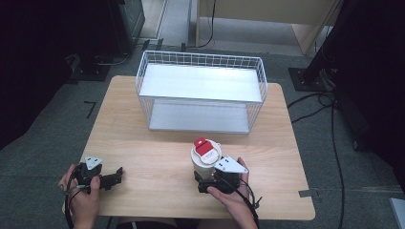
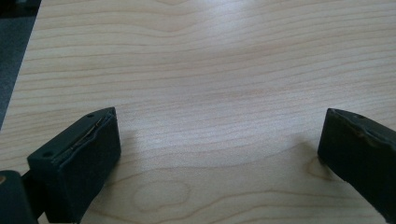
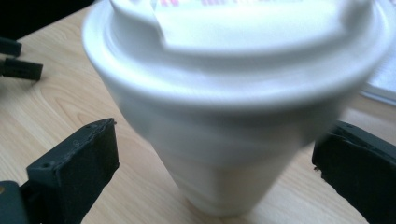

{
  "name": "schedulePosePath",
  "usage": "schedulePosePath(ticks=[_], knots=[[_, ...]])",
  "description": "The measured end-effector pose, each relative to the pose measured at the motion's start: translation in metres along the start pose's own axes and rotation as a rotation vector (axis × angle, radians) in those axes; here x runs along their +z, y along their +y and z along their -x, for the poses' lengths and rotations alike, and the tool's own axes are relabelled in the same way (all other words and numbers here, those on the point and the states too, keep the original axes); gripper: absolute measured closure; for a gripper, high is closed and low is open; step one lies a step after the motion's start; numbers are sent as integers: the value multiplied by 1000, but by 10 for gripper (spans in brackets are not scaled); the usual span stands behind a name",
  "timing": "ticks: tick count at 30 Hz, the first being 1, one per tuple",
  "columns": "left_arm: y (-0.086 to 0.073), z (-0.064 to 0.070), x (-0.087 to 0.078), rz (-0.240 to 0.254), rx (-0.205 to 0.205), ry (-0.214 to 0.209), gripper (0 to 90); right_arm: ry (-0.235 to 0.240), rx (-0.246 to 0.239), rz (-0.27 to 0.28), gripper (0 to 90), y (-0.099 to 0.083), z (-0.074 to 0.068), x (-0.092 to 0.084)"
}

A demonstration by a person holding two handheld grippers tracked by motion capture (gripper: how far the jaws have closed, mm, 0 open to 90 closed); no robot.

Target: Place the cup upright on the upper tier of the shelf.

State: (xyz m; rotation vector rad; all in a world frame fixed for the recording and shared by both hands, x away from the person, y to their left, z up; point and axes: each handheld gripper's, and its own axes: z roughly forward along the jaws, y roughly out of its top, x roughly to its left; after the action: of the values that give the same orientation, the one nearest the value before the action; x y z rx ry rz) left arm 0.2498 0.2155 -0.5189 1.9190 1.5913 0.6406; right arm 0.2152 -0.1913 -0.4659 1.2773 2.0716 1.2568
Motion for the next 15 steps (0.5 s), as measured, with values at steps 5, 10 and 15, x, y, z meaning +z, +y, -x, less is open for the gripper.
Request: schedulePosePath(ticks=[5,10,15], knots=[[0,0,0,0,-1,1,0,-25,32,40,5,10,-2,3],[1,1,1,2,-3,2,0,-64,30,49,11,11,-5,11],[1,1,1,2,-3,2,0,-90,20,65,12,10,-7,17]])
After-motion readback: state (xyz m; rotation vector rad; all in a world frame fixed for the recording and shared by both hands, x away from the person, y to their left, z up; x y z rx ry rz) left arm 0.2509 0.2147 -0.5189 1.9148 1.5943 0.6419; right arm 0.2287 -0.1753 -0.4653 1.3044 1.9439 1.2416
